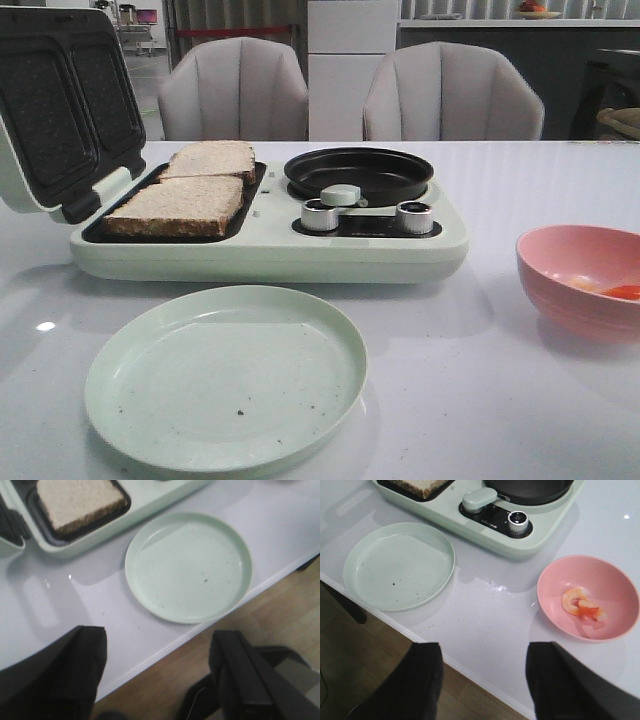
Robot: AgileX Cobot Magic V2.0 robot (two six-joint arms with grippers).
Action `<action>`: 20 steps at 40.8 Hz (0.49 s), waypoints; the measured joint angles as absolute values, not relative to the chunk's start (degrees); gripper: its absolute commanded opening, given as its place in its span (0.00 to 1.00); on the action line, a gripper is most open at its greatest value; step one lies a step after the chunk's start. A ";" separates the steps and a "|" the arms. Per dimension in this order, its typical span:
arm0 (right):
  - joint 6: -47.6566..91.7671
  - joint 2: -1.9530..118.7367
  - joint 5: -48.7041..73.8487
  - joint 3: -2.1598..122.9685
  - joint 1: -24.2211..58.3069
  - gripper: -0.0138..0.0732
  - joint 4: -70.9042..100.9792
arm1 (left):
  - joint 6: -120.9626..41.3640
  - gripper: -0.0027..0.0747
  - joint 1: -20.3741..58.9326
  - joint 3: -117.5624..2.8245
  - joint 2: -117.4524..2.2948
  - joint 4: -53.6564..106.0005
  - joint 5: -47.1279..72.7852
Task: Make breakfast with bread and shrimp
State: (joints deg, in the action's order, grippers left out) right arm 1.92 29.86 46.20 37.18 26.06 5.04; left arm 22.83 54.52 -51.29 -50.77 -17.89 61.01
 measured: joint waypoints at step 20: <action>1.92 29.86 46.30 37.18 26.06 0.71 5.04 | 3.58 0.37 21.67 -57.76 -64.85 2.93 60.49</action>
State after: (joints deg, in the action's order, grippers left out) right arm 1.92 29.86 46.30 37.18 26.06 5.04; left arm 3.58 21.67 -57.76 -64.85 2.93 60.49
